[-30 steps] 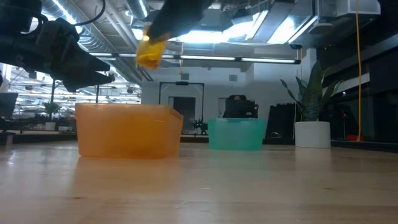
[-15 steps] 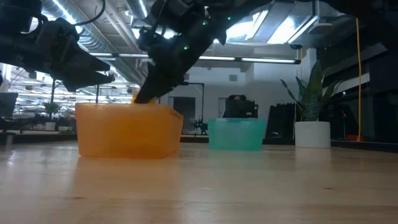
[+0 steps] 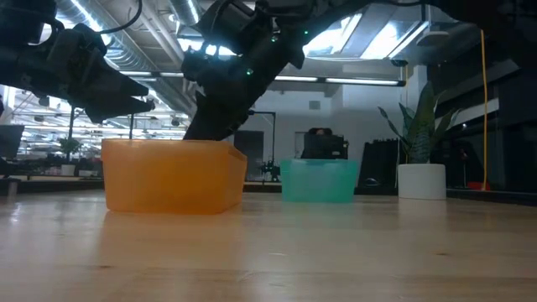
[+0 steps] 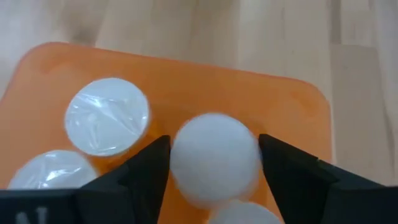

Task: Pick and place medicine bottles into bin by pill shape (circle, oval)
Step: Put the large medicine bottle into the orange bin, then return To Home Position

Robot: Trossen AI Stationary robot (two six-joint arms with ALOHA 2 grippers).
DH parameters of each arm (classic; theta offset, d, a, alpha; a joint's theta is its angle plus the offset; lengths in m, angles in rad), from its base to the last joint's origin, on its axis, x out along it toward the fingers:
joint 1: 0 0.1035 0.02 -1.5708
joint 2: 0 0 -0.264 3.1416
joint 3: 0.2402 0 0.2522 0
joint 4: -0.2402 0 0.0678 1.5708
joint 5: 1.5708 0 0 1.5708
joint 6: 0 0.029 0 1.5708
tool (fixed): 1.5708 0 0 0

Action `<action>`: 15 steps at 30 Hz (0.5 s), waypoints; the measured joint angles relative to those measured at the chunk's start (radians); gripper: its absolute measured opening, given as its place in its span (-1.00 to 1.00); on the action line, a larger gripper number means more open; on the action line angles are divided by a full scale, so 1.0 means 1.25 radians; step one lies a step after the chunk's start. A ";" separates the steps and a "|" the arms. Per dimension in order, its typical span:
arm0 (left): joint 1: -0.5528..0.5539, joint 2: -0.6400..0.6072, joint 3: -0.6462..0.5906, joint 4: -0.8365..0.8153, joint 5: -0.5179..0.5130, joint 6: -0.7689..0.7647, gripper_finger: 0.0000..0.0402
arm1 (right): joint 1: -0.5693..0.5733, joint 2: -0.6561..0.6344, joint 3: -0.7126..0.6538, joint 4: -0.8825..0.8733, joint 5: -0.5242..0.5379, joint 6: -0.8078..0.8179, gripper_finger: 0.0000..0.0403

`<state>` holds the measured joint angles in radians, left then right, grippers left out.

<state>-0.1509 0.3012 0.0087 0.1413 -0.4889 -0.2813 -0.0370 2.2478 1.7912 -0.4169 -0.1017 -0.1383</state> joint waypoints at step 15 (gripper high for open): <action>0.000 0.000 0.000 0.000 0.000 0.001 0.31 | 0.010 0.000 0.266 -0.353 0.002 0.022 0.40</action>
<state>-0.1509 0.3012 0.0086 0.1410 -0.4888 -0.2798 -0.0251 2.2482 2.1235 -0.8585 -0.0986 -0.1106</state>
